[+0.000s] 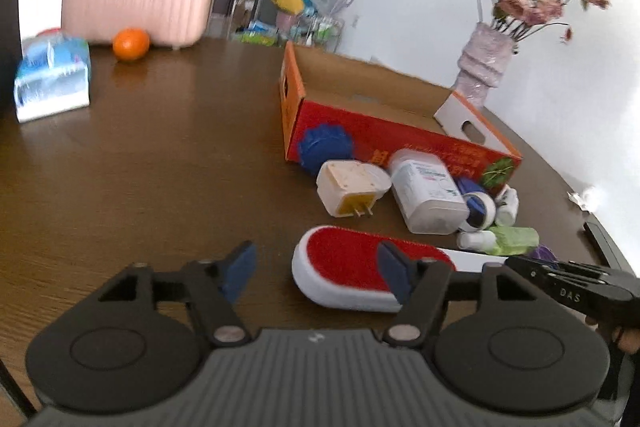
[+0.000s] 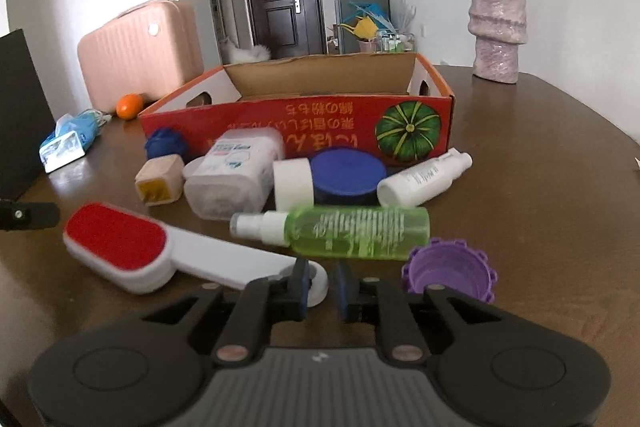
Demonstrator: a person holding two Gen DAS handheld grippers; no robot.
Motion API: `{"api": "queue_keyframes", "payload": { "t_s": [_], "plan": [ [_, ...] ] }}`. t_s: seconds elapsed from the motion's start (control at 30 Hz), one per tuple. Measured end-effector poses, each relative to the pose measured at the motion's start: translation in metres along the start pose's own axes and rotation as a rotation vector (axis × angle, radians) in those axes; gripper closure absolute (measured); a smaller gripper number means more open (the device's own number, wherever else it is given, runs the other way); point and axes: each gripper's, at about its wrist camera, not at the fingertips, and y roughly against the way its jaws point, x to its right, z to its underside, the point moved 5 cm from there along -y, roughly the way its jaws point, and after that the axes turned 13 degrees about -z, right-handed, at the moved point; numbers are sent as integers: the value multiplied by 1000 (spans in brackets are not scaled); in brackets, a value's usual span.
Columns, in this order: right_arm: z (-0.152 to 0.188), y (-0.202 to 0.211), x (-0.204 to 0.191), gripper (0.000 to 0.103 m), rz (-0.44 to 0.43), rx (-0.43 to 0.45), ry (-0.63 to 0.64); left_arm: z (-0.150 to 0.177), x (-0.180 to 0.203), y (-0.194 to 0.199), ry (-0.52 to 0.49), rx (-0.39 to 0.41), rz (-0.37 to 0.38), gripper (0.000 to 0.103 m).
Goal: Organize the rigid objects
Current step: 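Carry the lint brush into the cardboard box and open both tools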
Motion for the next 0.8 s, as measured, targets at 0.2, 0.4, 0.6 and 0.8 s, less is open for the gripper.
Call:
{"api": "queue_keyframes", "payload": {
  "t_s": [0.2,0.4,0.6,0.8],
  "plan": [
    [-5,-6,11,85,-29,6,-53,8,0,-15,47,-55,65,54],
    [-7,-9,16,92,-80,-1,-116,11,-2,-13,74,-48,65,56],
    [-9,1,17,92,-65,13,-176,5,1,-6,133,-70,74,58],
    [-49,28,20,92,-44,112,-157,-51,21,8,142,37,130,59]
  ]
}}
